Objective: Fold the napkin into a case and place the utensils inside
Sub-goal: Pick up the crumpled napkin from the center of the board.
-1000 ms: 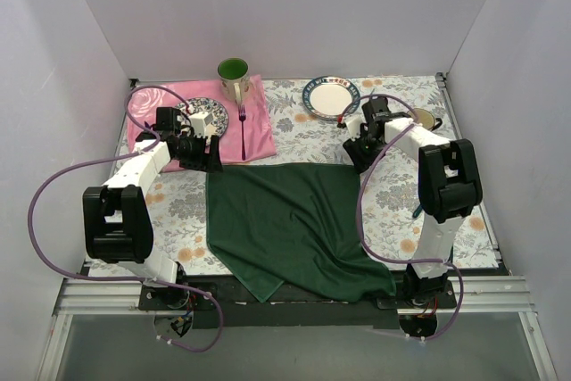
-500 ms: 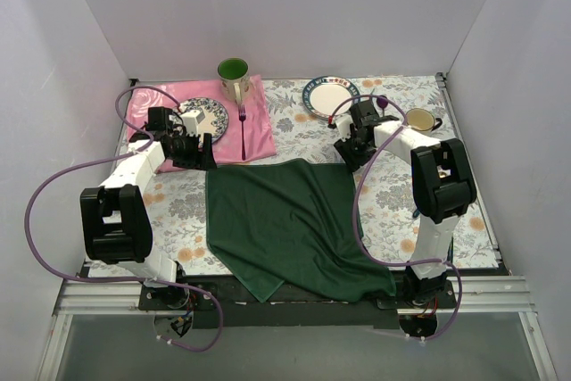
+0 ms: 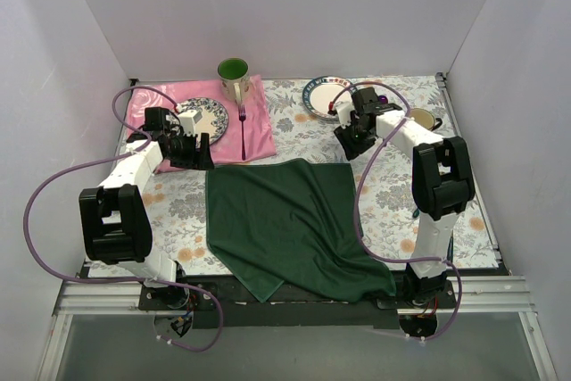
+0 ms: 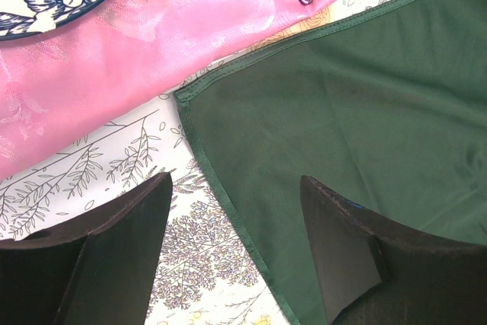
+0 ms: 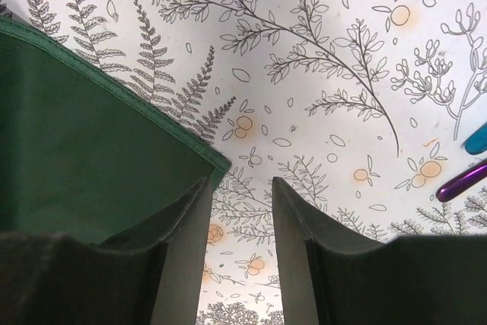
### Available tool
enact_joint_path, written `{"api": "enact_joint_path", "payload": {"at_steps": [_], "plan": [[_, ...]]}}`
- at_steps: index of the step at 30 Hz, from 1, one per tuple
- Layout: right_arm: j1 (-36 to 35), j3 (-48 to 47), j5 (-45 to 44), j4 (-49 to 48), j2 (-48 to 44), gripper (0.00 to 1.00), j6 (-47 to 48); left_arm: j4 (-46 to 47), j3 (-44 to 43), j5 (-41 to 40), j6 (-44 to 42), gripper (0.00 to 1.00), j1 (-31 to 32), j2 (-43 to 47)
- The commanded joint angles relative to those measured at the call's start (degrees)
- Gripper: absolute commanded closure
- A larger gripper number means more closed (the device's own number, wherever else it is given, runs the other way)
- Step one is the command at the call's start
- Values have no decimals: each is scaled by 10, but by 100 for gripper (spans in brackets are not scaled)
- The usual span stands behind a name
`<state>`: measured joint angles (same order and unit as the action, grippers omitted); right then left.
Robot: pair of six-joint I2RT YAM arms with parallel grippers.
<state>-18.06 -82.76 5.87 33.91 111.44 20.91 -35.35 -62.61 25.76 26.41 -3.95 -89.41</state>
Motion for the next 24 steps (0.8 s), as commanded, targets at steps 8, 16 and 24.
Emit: {"api": "enact_joint_path", "payload": {"at_steps": [8,16,24], "plan": [[-9,29,6,-9,20,55,-14,7,-4,10,-7,32,-11,6],[-29,88,-31,-51,23,72,-9,11,-1,6,-3,32,-17,-4],[-26,74,-28,-34,-31,99,26,40,2,-19,9,34,-19,-21]]}}
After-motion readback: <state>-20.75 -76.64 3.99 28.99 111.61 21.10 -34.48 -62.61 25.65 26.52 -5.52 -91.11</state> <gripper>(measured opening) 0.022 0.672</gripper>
